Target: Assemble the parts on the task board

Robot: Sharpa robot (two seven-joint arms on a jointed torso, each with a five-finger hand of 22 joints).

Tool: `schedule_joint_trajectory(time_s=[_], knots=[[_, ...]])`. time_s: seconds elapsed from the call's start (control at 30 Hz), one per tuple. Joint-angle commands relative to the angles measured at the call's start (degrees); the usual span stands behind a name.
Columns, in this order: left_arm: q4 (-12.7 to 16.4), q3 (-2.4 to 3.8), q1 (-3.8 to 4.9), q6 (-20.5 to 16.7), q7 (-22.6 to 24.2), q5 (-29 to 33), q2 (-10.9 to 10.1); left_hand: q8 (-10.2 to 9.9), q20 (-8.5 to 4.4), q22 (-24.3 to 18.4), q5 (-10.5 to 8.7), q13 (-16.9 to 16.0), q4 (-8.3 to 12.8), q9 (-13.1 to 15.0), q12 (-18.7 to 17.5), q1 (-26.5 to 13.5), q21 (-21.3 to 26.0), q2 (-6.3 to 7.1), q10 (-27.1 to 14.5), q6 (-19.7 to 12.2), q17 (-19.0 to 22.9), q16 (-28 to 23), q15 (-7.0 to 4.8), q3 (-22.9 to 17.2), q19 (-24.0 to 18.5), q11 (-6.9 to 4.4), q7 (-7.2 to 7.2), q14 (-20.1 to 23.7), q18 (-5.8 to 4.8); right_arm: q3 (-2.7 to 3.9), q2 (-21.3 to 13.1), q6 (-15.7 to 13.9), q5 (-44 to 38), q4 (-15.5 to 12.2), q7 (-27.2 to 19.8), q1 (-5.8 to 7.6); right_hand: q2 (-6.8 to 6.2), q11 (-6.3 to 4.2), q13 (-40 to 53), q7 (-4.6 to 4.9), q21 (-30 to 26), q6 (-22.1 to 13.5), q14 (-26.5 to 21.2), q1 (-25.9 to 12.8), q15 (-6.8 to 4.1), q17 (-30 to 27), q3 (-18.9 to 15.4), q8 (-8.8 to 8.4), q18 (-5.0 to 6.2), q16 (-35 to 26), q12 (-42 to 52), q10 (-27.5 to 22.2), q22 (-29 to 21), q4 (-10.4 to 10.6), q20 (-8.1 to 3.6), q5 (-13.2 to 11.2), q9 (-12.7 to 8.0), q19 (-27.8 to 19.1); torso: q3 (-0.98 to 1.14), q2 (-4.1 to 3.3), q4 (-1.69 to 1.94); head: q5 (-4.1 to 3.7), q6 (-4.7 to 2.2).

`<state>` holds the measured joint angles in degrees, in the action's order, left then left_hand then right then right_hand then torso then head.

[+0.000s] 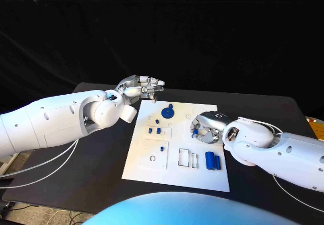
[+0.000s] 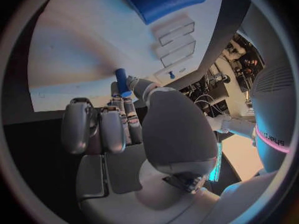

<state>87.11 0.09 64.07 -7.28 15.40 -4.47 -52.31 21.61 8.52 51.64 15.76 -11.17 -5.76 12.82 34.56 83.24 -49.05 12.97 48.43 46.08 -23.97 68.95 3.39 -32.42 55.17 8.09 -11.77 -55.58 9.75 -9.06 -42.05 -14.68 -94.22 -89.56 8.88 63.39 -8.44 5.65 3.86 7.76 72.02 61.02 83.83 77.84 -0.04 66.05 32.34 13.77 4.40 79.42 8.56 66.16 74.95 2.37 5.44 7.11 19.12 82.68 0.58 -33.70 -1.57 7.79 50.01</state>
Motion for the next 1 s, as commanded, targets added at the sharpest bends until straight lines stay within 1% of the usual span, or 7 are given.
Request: schedule_joint_trajectory(time_s=[0.03,0.2,0.37,0.5,0.67,0.8,1.0], knots=[[0.05,0.05,0.02,0.64,0.21,-0.15,0.12,0.24,0.27,0.07,0.24,0.08,0.21,-0.08,0.17,-0.18,-0.39,-0.20,-0.46,-0.30,-0.09,0.24,0.28,-0.02,-0.20,-0.02,-0.18,0.32,0.82,0.02,-0.20,-3.47,-1.67,-0.53,0.63,-0.03,1.04,-1.56,0.28,0.02,0.79,0.21,2.04,0.90,-0.50,0.18,0.77,0.49,-0.54,0.37,0.11,2.43,3.67,-0.51,-0.15,-0.76,0.35,0.52,-0.01,0.04,0.00,-0.02,-0.01],[-0.02,0.05,0.02,0.61,0.20,-0.16,0.16,0.25,0.29,0.09,0.24,0.10,0.26,-0.12,0.21,-0.20,-0.40,-0.21,-0.54,-0.43,-0.11,0.25,0.30,-0.07,-0.23,0.01,-0.22,0.34,0.82,0.19,-1.08,-4.48,-1.84,-2.46,0.89,0.28,1.21,-1.70,0.41,0.07,1.56,0.17,2.07,1.33,-0.61,0.31,1.23,0.84,-0.70,0.53,0.03,3.40,4.26,-1.23,-0.27,-1.29,0.76,0.79,-0.04,0.06,-0.01,0.03,-0.01],[-0.02,0.05,0.02,0.58,0.26,-0.16,0.14,0.27,0.31,0.10,0.23,0.11,0.24,-0.13,0.24,-0.27,-0.41,-0.21,-0.58,-0.48,-0.12,0.26,0.32,-0.06,-0.25,0.04,-0.25,0.35,0.81,0.47,-2.52,-4.10,-0.90,-5.39,1.17,1.52,1.14,-1.70,0.42,0.08,1.66,0.17,2.08,1.31,-0.61,0.34,1.21,0.88,-0.73,0.55,0.01,3.46,4.34,-1.29,-0.28,-1.33,0.80,0.83,-0.10,0.11,-0.06,0.16,-0.01],[0.11,0.05,0.02,0.63,0.30,-0.16,0.13,0.30,0.35,0.09,0.21,0.13,0.12,-0.15,0.27,-0.50,-0.39,-0.21,-0.65,-0.54,-0.13,0.27,0.37,-0.02,-0.28,0.08,-0.29,0.36,0.80,0.77,-3.69,-3.64,-0.68,-8.69,1.28,2.86,0.86,-1.65,0.40,0.10,1.83,0.09,2.06,1.12,-0.59,0.23,1.12,0.93,-0.77,0.53,-0.16,3.48,4.48,-1.37,-0.28,-1.38,0.89,0.88,-0.07,0.04,-0.07,0.34,-0.01],[0.11,0.05,0.02,0.59,0.40,-0.15,0.25,0.32,0.38,0.09,0.22,0.15,0.05,-0.16,0.30,-0.64,-0.37,-0.22,-0.70,-0.61,-0.15,0.28,0.40,0.00,-0.31,0.10,-0.30,0.37,0.80,1.00,-3.08,-3.41,-0.88,-11.49,1.07,3.45,0.81,-1.66,0.40,0.10,1.86,0.06,2.06,1.14,-0.59,0.28,1.15,0.94,-0.78,0.56,-0.23,3.48,4.51,-1.45,-0.29,-1.32,0.92,0.89,-0.03,0.07,0.05,0.60,-0.01],[0.03,0.05,-0.01,0.64,0.47,-0.14,0.47,0.30,0.40,0.08,0.21,0.15,-0.02,-0.19,0.33,-0.77,-0.36,-0.20,-0.73,-0.72,-0.16,0.30,0.42,0.02,-0.33,0.12,-0.32,0.37,0.80,1.07,-0.68,-3.54,-1.69,-12.71,0.60,2.84,0.74,-1.61,0.37,0.16,1.84,-0.11,2.06,1.15,-0.57,0.29,1.27,0.91,-0.77,0.59,-0.44,3.39,4.52,-1.60,-0.28,-1.23,0.97,0.86,0.06,0.09,0.03,0.90,-0.01],[-0.12,0.05,-0.04,0.77,0.52,-0.13,0.90,0.30,0.40,0.08,0.21,0.15,-0.02,-0.19,0.33,-0.77,-0.36,-0.20,-0.73,-0.72,-0.16,0.30,0.42,0.02,-0.33,0.12,-0.32,0.37,0.80,1.10,4.26,-4.10,-3.21,-12.22,-0.23,0.70,0.83,-1.57,0.36,0.23,1.83,-0.22,2.05,1.21,-0.54,0.28,1.49,0.92,-0.77,0.61,-0.62,3.41,4.54,-1.74,-0.28,-1.01,1.03,0.83,-0.04,0.12,0.00,1.29,-0.01]])
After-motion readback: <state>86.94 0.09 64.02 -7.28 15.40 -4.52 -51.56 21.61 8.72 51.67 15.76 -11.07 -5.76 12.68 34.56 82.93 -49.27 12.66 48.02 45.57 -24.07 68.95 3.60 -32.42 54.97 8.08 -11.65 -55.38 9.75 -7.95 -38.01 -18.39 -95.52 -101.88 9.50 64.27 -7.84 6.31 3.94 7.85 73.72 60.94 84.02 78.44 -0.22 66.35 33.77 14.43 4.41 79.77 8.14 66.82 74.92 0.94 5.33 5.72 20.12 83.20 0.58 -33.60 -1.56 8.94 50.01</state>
